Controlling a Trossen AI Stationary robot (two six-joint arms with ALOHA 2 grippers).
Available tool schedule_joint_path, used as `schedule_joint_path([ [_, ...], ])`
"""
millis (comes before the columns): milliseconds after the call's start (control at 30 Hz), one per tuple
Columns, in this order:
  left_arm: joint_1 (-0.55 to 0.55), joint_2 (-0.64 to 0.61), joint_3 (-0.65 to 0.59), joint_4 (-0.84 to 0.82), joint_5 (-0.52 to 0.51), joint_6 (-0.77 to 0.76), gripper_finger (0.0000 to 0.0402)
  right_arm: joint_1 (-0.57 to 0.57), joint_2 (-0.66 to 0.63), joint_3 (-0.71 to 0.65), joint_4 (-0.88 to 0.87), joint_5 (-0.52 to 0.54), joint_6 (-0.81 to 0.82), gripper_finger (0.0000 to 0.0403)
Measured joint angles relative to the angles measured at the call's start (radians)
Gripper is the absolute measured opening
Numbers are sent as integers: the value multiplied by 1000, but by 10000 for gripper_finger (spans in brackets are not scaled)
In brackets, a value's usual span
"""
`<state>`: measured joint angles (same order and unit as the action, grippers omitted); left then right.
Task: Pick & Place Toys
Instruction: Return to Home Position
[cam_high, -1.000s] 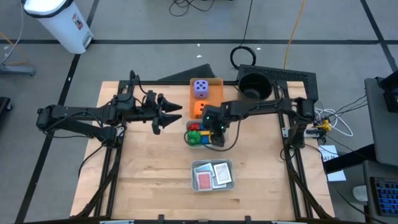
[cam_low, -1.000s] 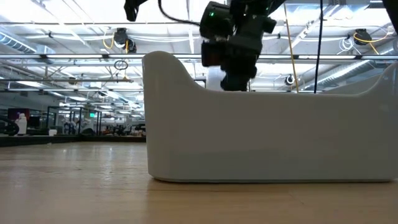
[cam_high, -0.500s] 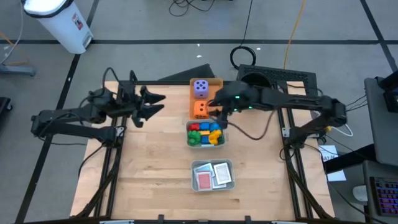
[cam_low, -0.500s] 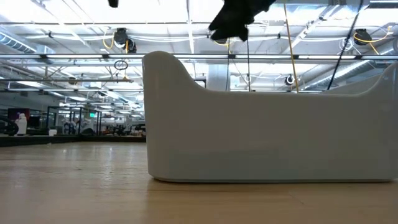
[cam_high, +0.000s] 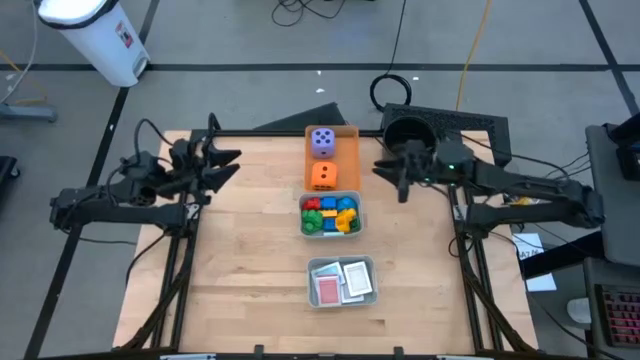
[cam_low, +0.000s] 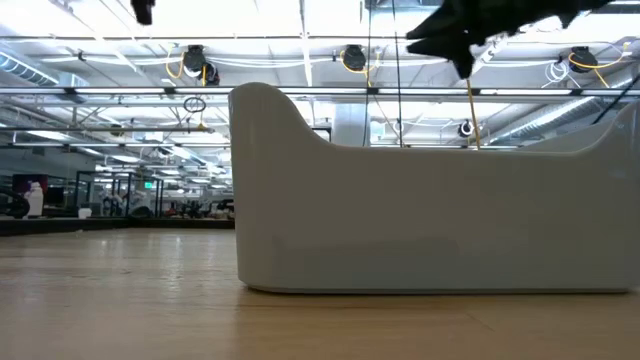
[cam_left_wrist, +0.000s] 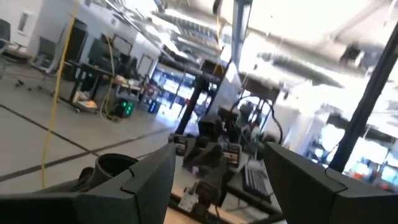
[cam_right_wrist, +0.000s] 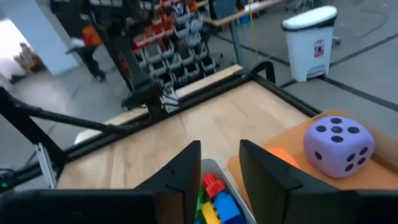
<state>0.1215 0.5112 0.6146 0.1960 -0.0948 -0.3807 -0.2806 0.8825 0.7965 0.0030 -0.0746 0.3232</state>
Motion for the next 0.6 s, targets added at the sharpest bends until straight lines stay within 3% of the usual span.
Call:
schedule_joint_path([
  [367, 0, -223, -203, 68, -13, -55, 250, -11, -256, -117, 11, 1, -30, 11],
  [600, 0, -344, -301, 68, -13, -61, 250, -39, -394, -201, 18, 0, 15, 5],
])
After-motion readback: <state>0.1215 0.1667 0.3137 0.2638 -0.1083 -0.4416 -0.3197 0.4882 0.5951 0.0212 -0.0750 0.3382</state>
